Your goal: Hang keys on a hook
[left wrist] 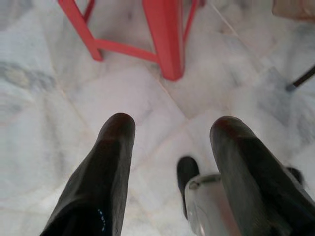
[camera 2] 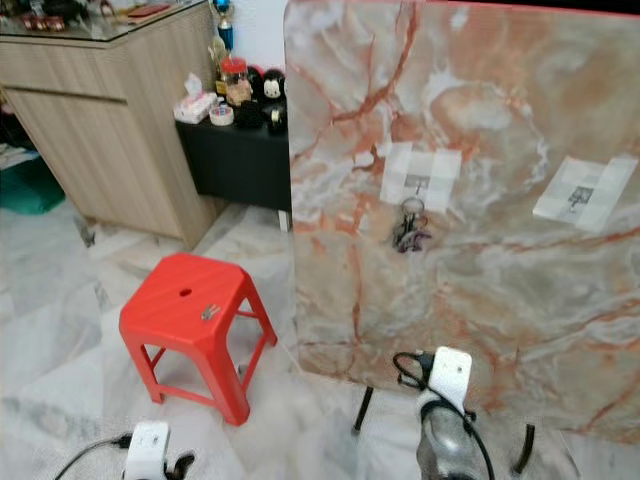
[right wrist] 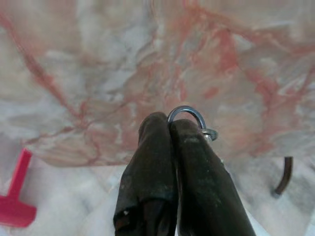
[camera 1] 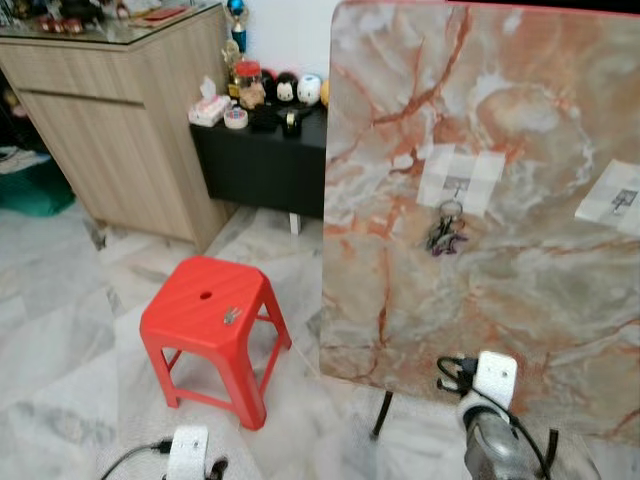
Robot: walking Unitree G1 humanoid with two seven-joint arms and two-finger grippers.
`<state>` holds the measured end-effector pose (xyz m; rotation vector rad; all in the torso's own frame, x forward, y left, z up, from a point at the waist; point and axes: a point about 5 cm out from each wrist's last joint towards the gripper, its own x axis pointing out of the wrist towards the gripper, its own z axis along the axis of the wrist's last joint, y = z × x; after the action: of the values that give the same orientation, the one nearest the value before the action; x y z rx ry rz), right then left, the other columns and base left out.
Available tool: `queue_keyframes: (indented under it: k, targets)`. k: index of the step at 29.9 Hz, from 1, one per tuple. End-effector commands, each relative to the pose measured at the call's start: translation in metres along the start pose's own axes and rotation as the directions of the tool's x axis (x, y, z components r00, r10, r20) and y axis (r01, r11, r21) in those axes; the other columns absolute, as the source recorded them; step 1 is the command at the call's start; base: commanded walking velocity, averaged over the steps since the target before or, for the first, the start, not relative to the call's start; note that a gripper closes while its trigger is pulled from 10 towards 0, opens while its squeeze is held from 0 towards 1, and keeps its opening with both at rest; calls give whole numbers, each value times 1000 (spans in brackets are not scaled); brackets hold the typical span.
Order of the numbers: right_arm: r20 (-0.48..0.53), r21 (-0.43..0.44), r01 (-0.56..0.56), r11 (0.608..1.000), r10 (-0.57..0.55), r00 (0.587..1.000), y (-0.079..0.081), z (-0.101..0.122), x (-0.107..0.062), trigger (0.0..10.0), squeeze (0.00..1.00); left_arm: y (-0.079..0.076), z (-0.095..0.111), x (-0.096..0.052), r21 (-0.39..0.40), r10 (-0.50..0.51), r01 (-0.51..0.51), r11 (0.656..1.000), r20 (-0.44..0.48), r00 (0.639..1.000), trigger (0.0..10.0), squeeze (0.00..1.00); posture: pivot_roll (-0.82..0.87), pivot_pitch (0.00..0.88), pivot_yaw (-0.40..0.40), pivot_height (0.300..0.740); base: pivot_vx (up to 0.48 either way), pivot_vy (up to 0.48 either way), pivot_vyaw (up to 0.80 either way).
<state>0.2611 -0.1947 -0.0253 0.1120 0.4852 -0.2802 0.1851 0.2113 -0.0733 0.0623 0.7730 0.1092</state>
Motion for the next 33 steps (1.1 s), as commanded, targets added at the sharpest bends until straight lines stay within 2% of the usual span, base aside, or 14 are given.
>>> queue_keyframes:
  k: [1, 4, 7, 13, 18, 22, 26, 30, 33]
  targets:
    - [63, -1, 36, 999, -36, 997, -6, 14, 4, 10000, 0, -2, -8, -2, 0, -6, 6, 1000, -29, 1000, 10000, 0, 30, 0, -12, 740, 0, 0, 0]
    - [117, 22, 37, 999, -39, 992, -4, 26, 7, 10000, 0, -2, -9, -3, 2, -5, 5, 1000, -30, 1000, 10000, 0, 32, 0, -13, 740, 0, 0, 0]
    - [221, 52, 96, 994, -105, 970, -10, 47, 9, 10000, 0, -1, -7, -2, 2, 2, -2, 1000, -22, 1000, 10000, 0, 32, 0, -13, 740, 0, 0, 0]
    - [353, 82, 183, 980, -200, 914, -20, 69, 7, 10000, 0, 1, -6, -2, 7, 8, -7, 1000, -18, 1000, 10000, 0, 29, 0, -16, 740, 0, 0, 0]
    - [410, 90, 220, 971, -238, 881, -25, 76, 3, 10000, 0, 2, -4, -1, 8, 12, -12, 1000, -13, 1000, 10000, 0, 26, 0, -19, 740, 0, 0, 0]
    - [439, 150, 250, 957, -291, 850, -30, 81, 0, 10000, 0, 4, -3, -1, 7, 17, -17, 1000, -6, 1000, 10000, 0, 20, 0, -18, 740, 0, 0, 0]
    - [478, 182, 215, 959, -278, 833, -25, 88, -4, 10000, 0, 4, -4, -1, 9, 15, -15, 1000, -8, 1000, 10000, 0, 17, 0, -17, 740, 0, 0, 0]
    - [522, 210, 206, 956, -288, 803, -30, 96, -14, 10000, 0, 2, -3, -1, 9, 11, -11, 1000, -7, 1000, 10000, 0, 13, 0, -18, 740, 0, 0, 0]
    - [528, 203, 198, 959, -278, 803, -30, 97, -15, 10000, 0, 1, -4, -1, 10, 9, -9, 1000, -8, 1000, 10000, 0, 8, 0, -16, 740, 0, 0, 0]
